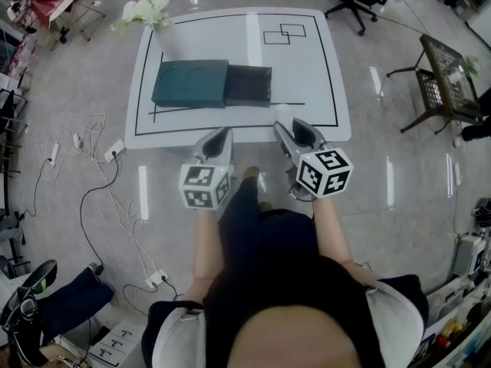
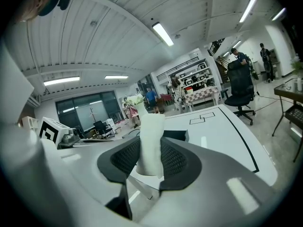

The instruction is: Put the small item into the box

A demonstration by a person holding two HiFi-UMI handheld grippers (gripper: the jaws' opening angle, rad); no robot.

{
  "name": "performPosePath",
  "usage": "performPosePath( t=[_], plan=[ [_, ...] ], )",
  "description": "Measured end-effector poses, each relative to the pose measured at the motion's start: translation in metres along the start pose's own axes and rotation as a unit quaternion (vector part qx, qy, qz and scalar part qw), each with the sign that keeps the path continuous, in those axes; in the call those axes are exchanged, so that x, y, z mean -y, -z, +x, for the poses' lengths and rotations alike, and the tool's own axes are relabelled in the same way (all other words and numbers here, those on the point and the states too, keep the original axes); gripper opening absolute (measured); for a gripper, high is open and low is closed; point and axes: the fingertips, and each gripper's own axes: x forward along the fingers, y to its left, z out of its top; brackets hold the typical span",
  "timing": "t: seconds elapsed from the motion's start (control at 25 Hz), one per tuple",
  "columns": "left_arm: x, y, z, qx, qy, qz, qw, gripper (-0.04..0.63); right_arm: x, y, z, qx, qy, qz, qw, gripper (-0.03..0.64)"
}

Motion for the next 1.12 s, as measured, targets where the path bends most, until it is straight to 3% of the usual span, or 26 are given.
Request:
performPosePath(
  t=[1.12],
  plan=[
    [-0.062,-0.033,0.059,-0.009,0.001,-0.003,1.0,0.009,0.029,-0.03,0.075,-0.014,0.013,-0.001,1.0,0.129]
  ],
)
